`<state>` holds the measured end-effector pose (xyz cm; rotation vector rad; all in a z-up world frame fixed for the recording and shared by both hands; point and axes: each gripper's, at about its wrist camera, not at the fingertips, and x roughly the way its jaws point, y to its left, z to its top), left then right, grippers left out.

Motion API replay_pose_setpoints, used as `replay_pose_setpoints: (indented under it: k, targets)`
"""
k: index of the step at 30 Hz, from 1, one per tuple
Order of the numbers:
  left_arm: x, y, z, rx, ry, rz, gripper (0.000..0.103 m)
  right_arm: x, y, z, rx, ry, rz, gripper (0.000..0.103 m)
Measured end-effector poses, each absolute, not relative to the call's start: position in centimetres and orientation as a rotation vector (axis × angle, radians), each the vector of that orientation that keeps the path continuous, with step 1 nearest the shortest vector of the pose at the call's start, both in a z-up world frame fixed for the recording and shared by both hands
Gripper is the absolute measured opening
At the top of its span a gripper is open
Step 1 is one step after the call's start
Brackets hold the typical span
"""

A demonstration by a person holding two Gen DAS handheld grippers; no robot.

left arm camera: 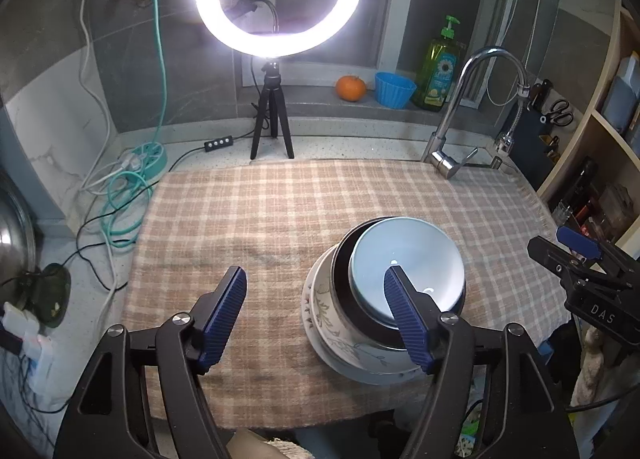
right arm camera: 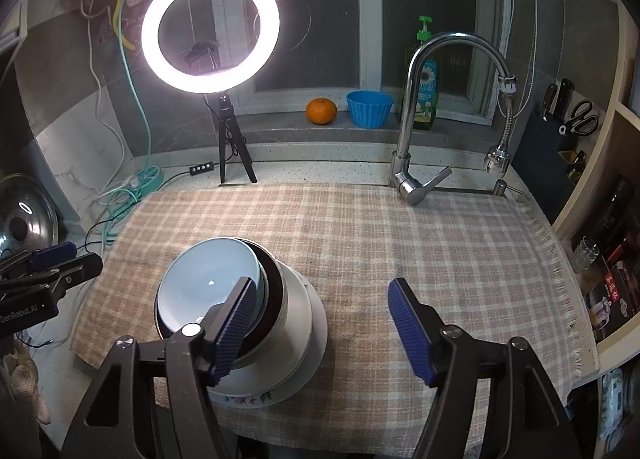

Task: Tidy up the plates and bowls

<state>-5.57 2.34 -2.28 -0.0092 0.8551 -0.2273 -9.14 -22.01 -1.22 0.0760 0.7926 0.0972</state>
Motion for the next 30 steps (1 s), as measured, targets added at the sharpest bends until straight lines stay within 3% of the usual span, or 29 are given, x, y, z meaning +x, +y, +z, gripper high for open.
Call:
replay_pose_setpoints:
  k: [30]
  targets:
    - [-5.2,1.9,-2.0,-0.005,0.843,-0.239,0.071,-8.2,-22.8,-2.4,0.088,0.824,0.077,0.071]
